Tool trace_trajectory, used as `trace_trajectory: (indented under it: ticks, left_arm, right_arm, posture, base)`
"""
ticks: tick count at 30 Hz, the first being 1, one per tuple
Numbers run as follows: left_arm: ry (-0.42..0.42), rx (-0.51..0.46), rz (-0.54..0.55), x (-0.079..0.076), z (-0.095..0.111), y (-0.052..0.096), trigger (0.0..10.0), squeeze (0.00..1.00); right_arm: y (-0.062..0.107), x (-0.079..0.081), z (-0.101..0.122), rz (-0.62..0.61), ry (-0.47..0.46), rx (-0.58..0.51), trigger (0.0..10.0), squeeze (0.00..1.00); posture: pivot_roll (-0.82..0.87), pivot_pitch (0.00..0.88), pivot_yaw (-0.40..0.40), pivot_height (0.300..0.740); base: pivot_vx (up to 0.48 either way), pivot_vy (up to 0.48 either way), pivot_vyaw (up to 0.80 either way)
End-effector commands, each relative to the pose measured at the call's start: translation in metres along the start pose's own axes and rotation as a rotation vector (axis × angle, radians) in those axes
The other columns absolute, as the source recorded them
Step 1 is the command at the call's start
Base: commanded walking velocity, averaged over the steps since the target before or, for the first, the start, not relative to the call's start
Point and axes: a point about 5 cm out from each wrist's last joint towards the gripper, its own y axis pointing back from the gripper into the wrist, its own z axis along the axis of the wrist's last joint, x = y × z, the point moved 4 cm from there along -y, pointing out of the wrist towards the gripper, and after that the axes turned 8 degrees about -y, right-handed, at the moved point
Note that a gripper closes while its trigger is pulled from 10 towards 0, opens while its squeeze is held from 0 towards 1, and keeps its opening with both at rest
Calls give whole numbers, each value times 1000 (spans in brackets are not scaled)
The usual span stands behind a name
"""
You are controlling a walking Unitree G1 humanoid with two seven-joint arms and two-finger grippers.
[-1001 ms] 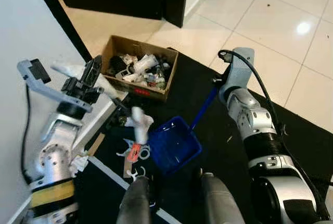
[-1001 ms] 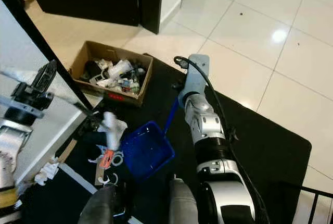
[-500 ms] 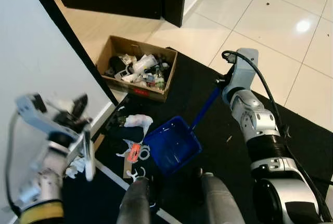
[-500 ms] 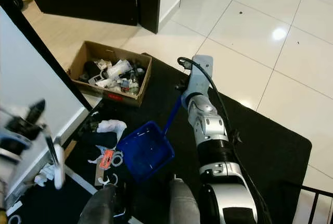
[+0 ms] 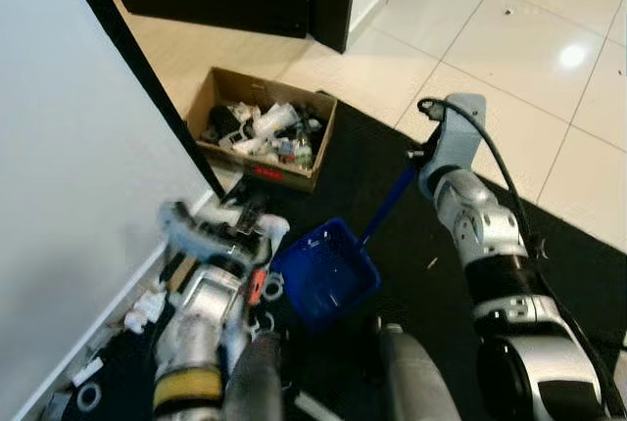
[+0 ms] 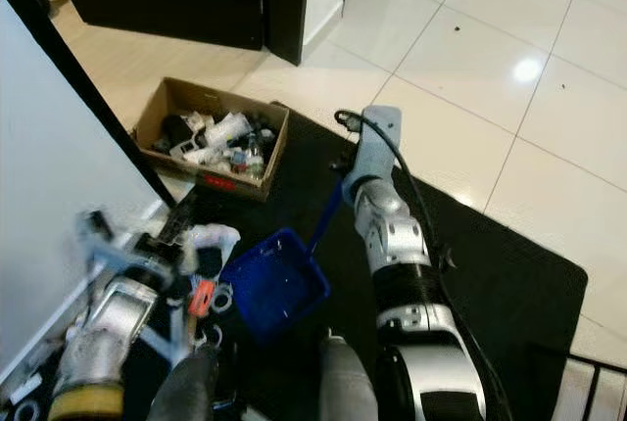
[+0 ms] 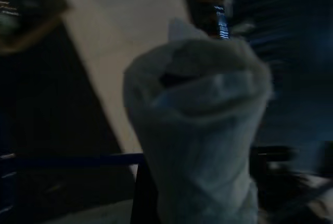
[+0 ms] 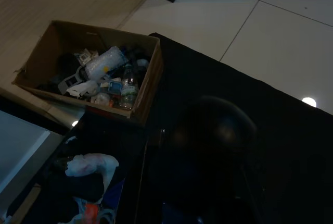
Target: Sweep floor
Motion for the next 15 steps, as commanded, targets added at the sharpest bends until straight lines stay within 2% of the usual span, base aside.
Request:
trace_trajectory:
  ticks: [1,2,4,6,10,12,13,14,15]
  left_arm:
    - [181,27,-89,-31,-38,-10,10000,0]
    - [181,27,-89,-31,-38,-10,10000,0]
    - [222,48,-160,-53,-48,-17,10000,0]
    - [230,48,-176,-58,-50,-19,10000,0]
    - [258,-5,-239,-80,-38,-27,10000,0]
    - [217,-34,-283,-89,-23,-27,10000,0]
    - [217,-34,-283,-89,-23,-27,10000,0]
    - [81,-34,-319,-91,-8,-23,10000,0]
    - [81,-34,-319,-91,-8,-23,10000,0]
  right_arm:
    - [2,-4,-40,-11,-34,142,10000,0]
    - [2,-4,-40,-11,-34,142,10000,0]
    - [2,-5,-38,-12,-36,138,10000,0]
    - [2,-6,-38,-14,-36,137,10000,0]
    - [2,-10,-38,-21,-38,137,10000,0]
    - [3,-10,-39,-23,-39,139,10000,0]
    - [3,-10,-39,-23,-39,139,10000,0]
    - [3,-10,-40,-23,-40,141,10000,0]
    - [3,-10,-40,-23,-40,141,10000,0]
  posture:
    - [-86,290,-25,740]
    - [-86,290,-25,740]
    - [-89,292,-26,740]
    - [-89,292,-26,740]
    - [-84,296,-28,740]
    - [-78,297,-26,740]
    - [-78,297,-26,740]
    - [-71,297,-23,740]
    - [-71,297,-23,740]
  base:
    - [0,0,0]
    - [0,0,0]
    - [0,0,0]
    - [0,0,0]
    - [0,0,0]
    - [0,0,0]
    - [0,0,0]
    - [0,0,0]
    - [0,0,0]
